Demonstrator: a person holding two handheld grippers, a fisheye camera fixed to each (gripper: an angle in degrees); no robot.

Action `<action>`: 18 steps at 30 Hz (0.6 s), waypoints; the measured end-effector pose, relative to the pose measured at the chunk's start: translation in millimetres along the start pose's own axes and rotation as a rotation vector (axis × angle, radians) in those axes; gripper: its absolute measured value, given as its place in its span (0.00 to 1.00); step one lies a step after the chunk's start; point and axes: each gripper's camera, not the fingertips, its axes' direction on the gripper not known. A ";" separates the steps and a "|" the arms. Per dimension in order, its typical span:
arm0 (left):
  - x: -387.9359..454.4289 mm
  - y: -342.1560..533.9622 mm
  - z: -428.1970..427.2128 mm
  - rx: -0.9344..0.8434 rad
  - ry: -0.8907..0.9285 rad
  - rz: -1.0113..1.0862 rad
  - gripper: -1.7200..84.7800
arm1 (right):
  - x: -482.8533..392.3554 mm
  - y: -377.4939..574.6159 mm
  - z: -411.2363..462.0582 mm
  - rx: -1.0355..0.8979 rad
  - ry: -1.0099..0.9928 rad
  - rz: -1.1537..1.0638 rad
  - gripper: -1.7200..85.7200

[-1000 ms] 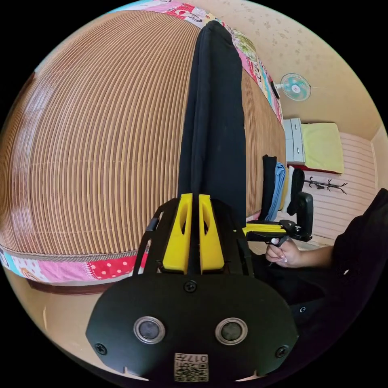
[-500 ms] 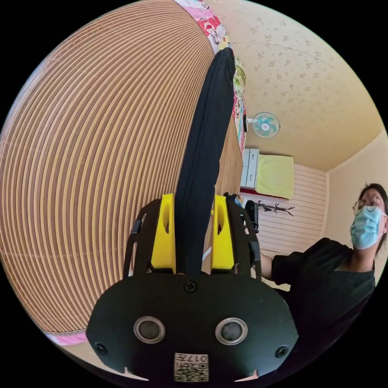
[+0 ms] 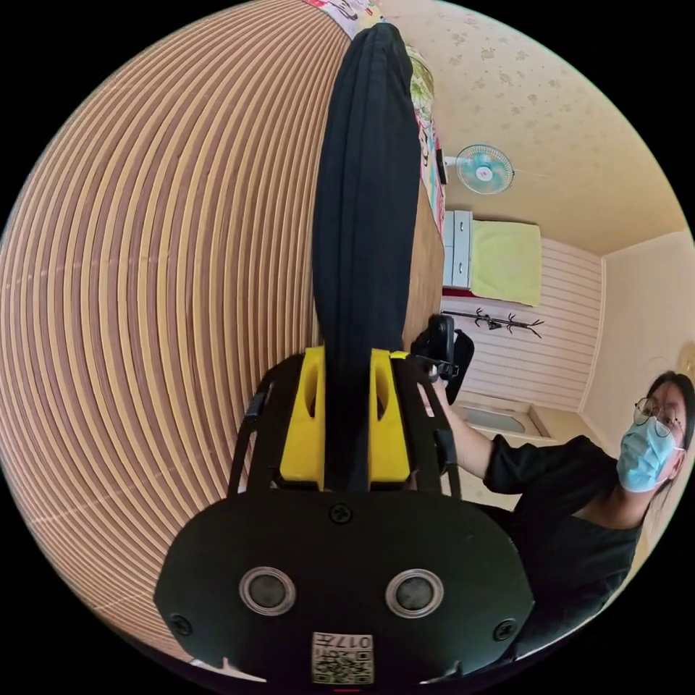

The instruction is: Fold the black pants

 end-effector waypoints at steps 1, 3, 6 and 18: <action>-2.0 1.8 5.2 -0.015 0.005 0.000 0.12 | -0.4 3.0 -0.9 -0.011 -0.014 0.007 0.10; -5.9 13.8 19.5 -0.017 0.048 0.029 0.10 | -6.0 11.6 -3.7 -0.011 -0.033 -0.008 0.09; 2.9 38.2 20.1 0.077 0.237 0.117 0.09 | -29.1 35.1 -16.3 0.027 -0.128 -0.067 0.07; 243.1 184.1 13.0 0.266 0.195 0.601 0.08 | -269.4 187.0 -105.4 0.106 -0.241 -0.459 0.03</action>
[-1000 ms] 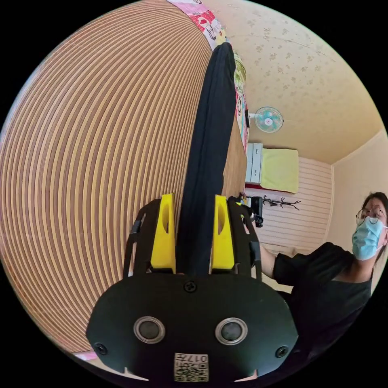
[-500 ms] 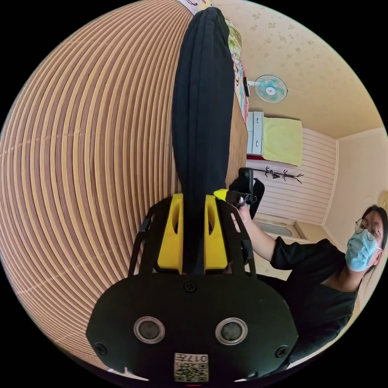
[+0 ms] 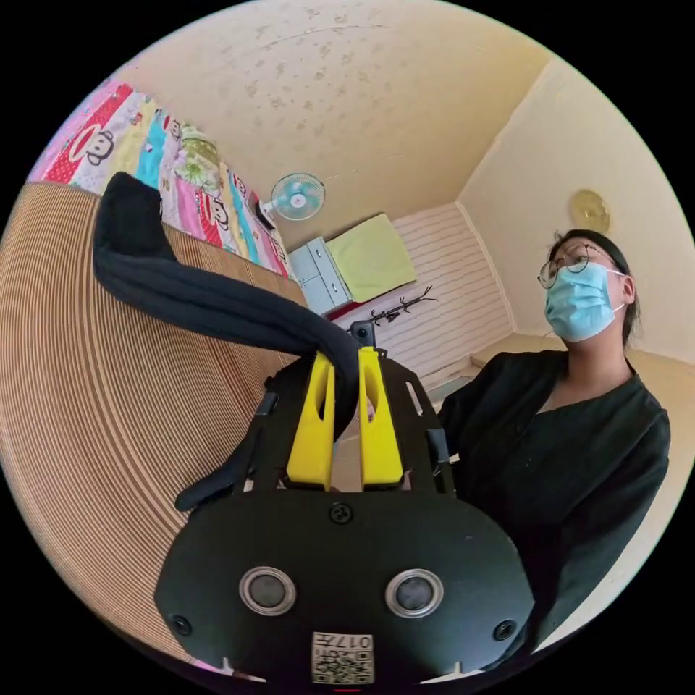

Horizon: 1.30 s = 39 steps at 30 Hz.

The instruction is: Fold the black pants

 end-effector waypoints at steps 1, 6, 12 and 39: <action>17.1 -1.0 1.6 0.004 -0.007 0.029 0.08 | -39.6 1.5 -1.4 -0.010 0.029 -0.063 0.03; 156.6 -11.1 14.2 0.110 0.029 0.299 0.08 | -183.2 3.6 -11.4 0.012 0.006 -0.289 0.03; 275.6 -27.7 36.3 0.248 -0.050 0.528 0.08 | -319.5 -14.3 -22.3 0.032 -0.032 -0.557 0.02; -93.4 125.4 247.1 -0.259 -0.604 -0.690 0.11 | 166.6 16.7 45.1 -0.267 0.715 0.324 0.09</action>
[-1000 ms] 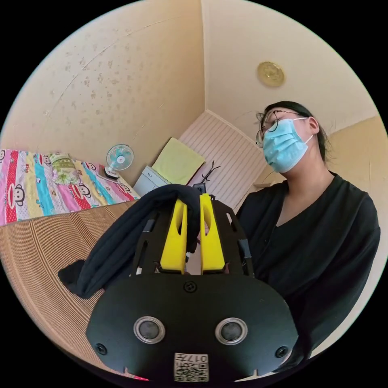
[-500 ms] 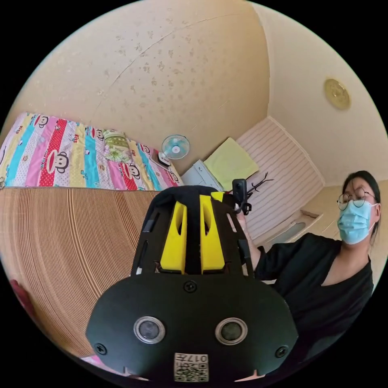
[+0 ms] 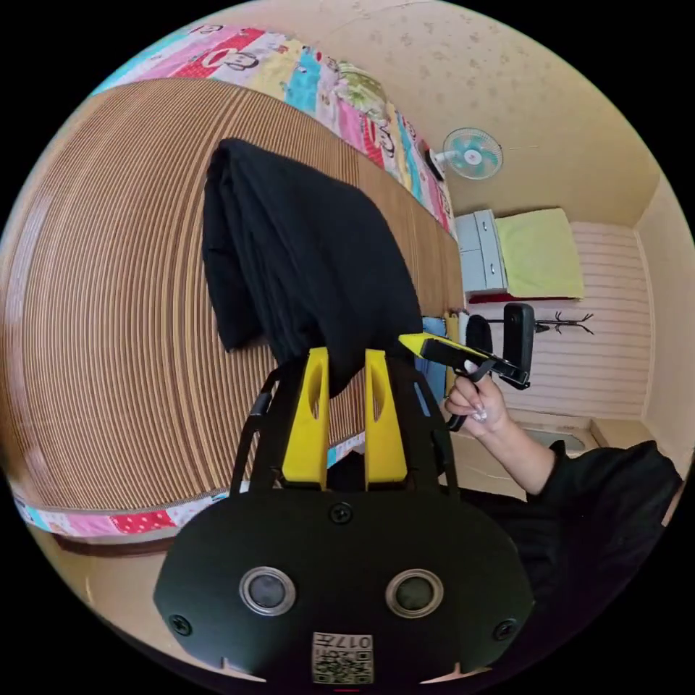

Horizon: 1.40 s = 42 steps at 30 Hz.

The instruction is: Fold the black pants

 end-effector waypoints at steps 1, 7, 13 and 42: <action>-7.5 8.1 7.3 -0.013 -0.013 -0.037 0.12 | 31.8 16.2 22.8 -0.090 0.051 0.088 0.10; -41.4 38.3 -23.1 0.146 0.236 -0.205 0.15 | 135.3 46.7 12.3 -0.121 -0.076 0.250 0.14; -13.9 -41.1 -101.5 0.254 0.207 -0.080 0.22 | 172.7 -63.8 -53.7 0.084 -0.171 0.121 0.21; -0.3 119.3 -319.1 0.049 0.222 0.118 0.15 | 205.9 -72.0 80.0 -0.051 -0.634 0.090 0.15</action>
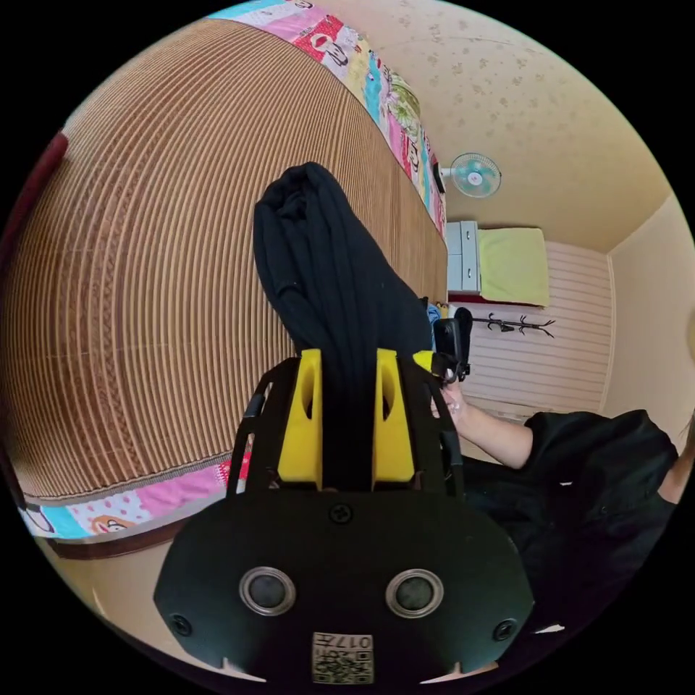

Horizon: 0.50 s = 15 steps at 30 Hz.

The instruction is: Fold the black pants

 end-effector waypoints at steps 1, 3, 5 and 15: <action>3.5 6.7 -18.3 0.014 -0.007 0.001 0.15 | -17.1 -6.5 23.6 -0.051 -0.005 -0.042 0.15; 23.6 33.6 -91.2 0.098 -0.045 0.011 0.15 | -49.1 -19.5 60.5 -0.140 -0.008 -0.130 0.15; 44.7 52.3 -143.9 0.167 -0.096 0.035 0.15 | -96.1 -37.3 109.1 -0.227 -0.021 -0.250 0.14; 27.1 72.8 -307.9 0.419 -0.523 -0.315 0.19 | -183.1 -100.7 335.8 -0.354 0.255 -0.428 0.15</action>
